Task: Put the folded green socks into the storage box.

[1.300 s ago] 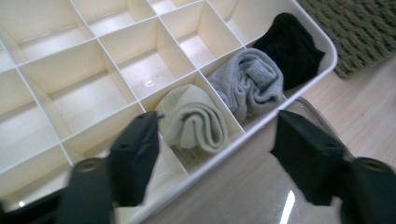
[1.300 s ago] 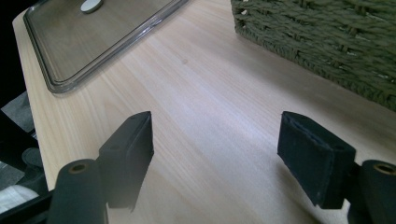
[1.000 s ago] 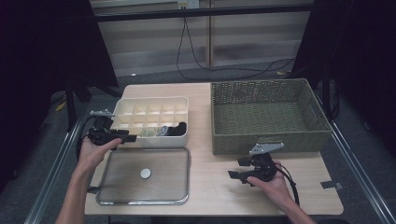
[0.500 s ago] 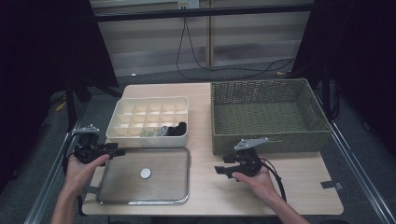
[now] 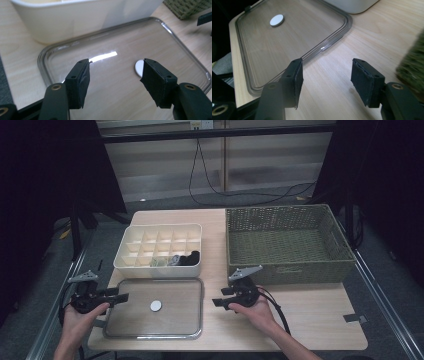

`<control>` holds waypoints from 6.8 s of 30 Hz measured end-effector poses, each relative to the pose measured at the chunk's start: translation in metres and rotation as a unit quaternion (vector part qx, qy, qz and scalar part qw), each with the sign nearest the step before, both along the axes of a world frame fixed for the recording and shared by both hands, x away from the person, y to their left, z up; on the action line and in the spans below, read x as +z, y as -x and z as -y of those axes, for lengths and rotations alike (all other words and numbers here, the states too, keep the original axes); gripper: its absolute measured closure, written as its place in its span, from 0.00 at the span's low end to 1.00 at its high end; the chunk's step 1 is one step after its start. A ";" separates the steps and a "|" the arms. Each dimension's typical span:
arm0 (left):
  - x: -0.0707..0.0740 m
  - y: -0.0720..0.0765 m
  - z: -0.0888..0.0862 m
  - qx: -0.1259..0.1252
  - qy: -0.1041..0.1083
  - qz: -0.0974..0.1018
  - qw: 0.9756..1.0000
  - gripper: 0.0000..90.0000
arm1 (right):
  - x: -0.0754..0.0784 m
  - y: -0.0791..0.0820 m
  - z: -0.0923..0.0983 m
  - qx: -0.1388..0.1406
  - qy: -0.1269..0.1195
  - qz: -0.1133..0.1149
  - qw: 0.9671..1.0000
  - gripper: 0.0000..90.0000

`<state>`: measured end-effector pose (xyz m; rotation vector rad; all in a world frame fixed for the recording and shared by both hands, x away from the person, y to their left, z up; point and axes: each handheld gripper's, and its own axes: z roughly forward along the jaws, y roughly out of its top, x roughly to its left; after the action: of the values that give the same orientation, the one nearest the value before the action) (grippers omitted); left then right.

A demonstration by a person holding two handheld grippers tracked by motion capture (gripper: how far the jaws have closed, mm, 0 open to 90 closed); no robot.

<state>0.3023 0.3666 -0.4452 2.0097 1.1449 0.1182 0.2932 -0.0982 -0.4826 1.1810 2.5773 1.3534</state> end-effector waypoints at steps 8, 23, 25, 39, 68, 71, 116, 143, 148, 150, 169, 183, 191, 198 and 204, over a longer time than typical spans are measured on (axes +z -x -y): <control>-0.012 0.010 -0.023 0.027 -0.007 -0.011 1.000 0.45 | -0.003 -0.009 -0.024 0.003 -0.005 -0.011 1.000 0.55; -0.038 0.022 -0.046 0.046 -0.027 -0.042 0.998 0.55 | -0.014 -0.020 -0.038 -0.021 0.005 -0.031 0.999 0.58; -0.039 0.023 -0.044 0.041 -0.029 -0.039 0.998 0.55 | -0.015 -0.021 -0.040 -0.026 0.007 -0.035 0.999 0.58; -0.046 0.020 -0.041 0.044 -0.035 -0.027 0.998 0.62 | -0.023 -0.022 -0.050 -0.067 -0.008 -0.044 0.997 0.71; -0.046 0.008 -0.033 0.054 -0.052 -0.016 0.997 0.73 | -0.044 -0.008 -0.041 -0.228 -0.186 -0.159 0.942 0.77; -0.046 0.008 -0.033 0.054 -0.051 -0.016 0.997 0.73 | -0.046 -0.006 -0.041 -0.238 -0.196 -0.164 0.937 0.77; -0.046 0.003 -0.034 0.041 -0.005 -0.048 0.998 0.37 | -0.046 -0.009 -0.043 -0.124 -0.230 -0.196 0.945 0.84; -0.045 0.016 -0.043 0.029 0.052 -0.060 0.996 0.56 | -0.032 -0.006 -0.047 -0.102 -0.206 -0.141 0.963 0.82; -0.042 0.018 -0.047 0.027 0.055 -0.052 0.997 0.60 | -0.028 -0.005 -0.050 -0.107 -0.189 -0.134 0.967 0.80; -0.042 0.018 -0.048 0.026 0.062 -0.050 0.996 0.61 | -0.027 -0.005 -0.050 -0.107 -0.188 -0.134 0.967 0.80; -0.021 0.020 -0.043 0.021 0.068 0.002 0.997 0.72 | 0.001 -0.009 -0.045 -0.119 -0.164 -0.086 0.976 0.79; -0.007 0.013 -0.037 0.037 0.065 0.016 0.997 0.77 | 0.019 -0.012 -0.042 -0.119 -0.165 -0.046 0.978 0.81; 0.002 0.011 -0.036 0.035 0.064 0.038 0.997 0.77 | 0.026 -0.015 -0.041 -0.120 -0.165 -0.035 0.978 0.80; 0.009 0.006 -0.032 0.036 0.062 0.045 0.996 0.77 | 0.034 -0.019 -0.040 -0.124 -0.157 -0.023 0.979 0.79; 0.017 0.002 -0.031 0.035 0.059 0.052 0.996 0.77 | 0.037 -0.024 -0.040 -0.125 -0.156 -0.023 0.980 0.78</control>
<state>0.3007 0.3980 -0.4286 1.8395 1.1305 0.1857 0.3168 -0.0581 -0.4460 1.5334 2.2004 1.7258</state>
